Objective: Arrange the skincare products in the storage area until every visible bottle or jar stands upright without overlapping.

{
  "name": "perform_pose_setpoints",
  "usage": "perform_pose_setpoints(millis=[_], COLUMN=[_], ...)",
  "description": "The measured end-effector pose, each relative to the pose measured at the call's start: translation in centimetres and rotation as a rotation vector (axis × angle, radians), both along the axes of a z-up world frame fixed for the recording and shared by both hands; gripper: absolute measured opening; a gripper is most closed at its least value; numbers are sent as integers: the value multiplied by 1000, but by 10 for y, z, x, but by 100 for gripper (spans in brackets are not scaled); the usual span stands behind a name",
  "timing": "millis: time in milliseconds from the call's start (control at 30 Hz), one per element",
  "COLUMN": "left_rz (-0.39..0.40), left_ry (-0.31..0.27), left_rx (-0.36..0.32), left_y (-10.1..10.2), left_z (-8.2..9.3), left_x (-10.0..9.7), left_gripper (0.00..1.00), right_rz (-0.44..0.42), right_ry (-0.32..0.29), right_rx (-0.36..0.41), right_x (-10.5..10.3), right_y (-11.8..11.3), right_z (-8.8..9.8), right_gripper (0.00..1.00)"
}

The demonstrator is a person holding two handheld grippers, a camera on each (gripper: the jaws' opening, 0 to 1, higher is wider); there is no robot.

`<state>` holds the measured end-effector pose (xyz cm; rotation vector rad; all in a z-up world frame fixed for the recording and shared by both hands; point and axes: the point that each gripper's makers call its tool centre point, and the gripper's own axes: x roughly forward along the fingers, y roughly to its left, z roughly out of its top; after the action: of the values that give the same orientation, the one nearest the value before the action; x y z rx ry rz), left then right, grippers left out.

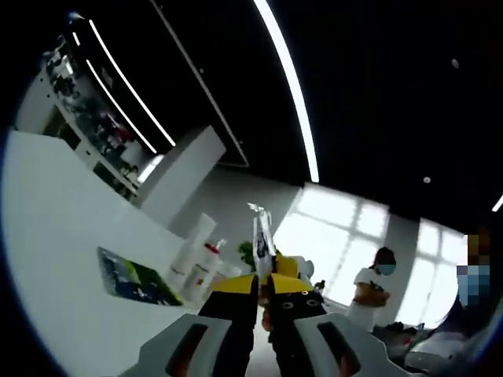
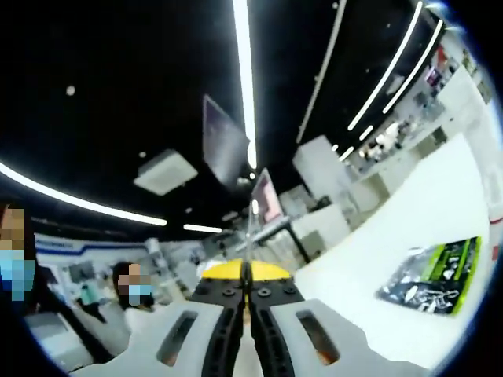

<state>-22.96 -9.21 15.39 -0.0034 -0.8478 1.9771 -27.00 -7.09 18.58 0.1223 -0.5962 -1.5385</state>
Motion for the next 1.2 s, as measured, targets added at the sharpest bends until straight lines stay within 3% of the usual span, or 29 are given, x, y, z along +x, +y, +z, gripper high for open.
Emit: perform_pose_setpoints(millis=[233, 467, 1033, 1200], left_rz=[-19, -26, -14, -42], left_ry=[-2, -4, -32, -112], left_rx=[72, 63, 67, 113], left_y=[-4, -3, -8, -9], left_z=[4, 3, -2, -2], left_x=[2, 1, -3, -8], left_gripper=[5, 2, 1, 0], right_rz=[38, 24, -2, -47], right_ry=[-22, 4, -31, 74], right_rx=[49, 61, 40, 50], right_x=[7, 14, 8, 10], right_y=[-9, -13, -13, -13], right_z=[-13, -16, -19, -17], right_gripper=[0, 0, 0, 0])
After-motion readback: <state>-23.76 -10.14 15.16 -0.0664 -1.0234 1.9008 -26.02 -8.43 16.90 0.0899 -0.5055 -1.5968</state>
